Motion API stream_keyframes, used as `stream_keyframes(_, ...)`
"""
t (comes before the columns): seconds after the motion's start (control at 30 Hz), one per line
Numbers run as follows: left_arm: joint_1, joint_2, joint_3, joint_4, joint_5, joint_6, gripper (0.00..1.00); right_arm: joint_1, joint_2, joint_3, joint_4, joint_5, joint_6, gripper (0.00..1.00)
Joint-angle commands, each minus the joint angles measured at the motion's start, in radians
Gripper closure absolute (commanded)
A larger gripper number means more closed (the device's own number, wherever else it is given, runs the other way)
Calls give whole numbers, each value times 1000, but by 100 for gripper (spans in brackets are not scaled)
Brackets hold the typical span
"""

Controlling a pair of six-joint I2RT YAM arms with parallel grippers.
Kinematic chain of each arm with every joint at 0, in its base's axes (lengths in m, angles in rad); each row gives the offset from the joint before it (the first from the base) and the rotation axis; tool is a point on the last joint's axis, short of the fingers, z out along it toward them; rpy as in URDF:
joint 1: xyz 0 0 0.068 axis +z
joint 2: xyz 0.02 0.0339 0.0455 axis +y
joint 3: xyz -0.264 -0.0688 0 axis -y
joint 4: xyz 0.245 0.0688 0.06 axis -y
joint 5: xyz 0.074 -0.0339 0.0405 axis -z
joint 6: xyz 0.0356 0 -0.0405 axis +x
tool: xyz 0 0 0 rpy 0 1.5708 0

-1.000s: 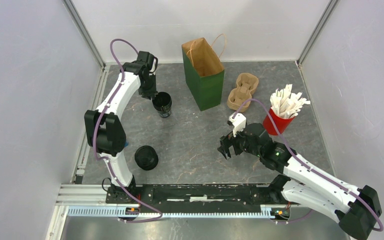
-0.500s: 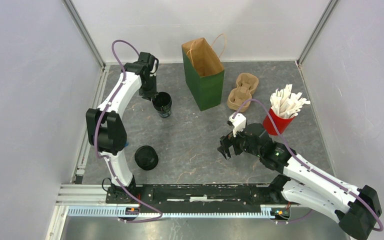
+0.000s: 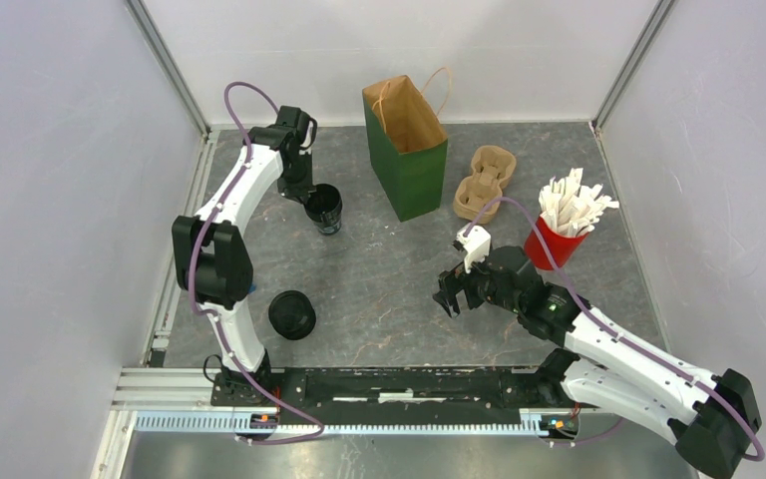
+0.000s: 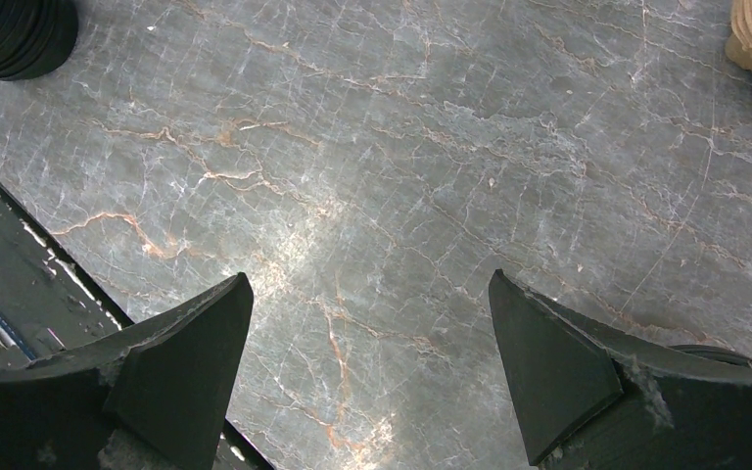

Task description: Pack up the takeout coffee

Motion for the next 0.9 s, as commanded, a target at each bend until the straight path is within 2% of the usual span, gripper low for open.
stream_keyframes(0.0,-3,10,7,16,11,46,89,-3,4,-10,37,9,2,2)
stream_keyframes(0.13,-4,5,7,15,14,46,97,-3,3,-11,37,9,5,2)
stream_keyframes(0.53,-3,-11,39,16,-1,8,98,-3,-2,-12,32,12,3,2)
stream_keyframes(0.7,-3,-7,51,11,-8,13,88,-4,-2,-10,29,12,2,2)
stream_keyframes(0.73,-3,-6,52,8,-5,13,89,-3,-2,-9,29,12,2,2)
stream_keyframes(0.8,-3,-3,56,1,-5,14,98,-4,-5,-8,29,12,1,2)
stream_keyframes(0.87,-3,-4,56,-1,-4,14,98,-3,-5,-10,29,12,1,2)
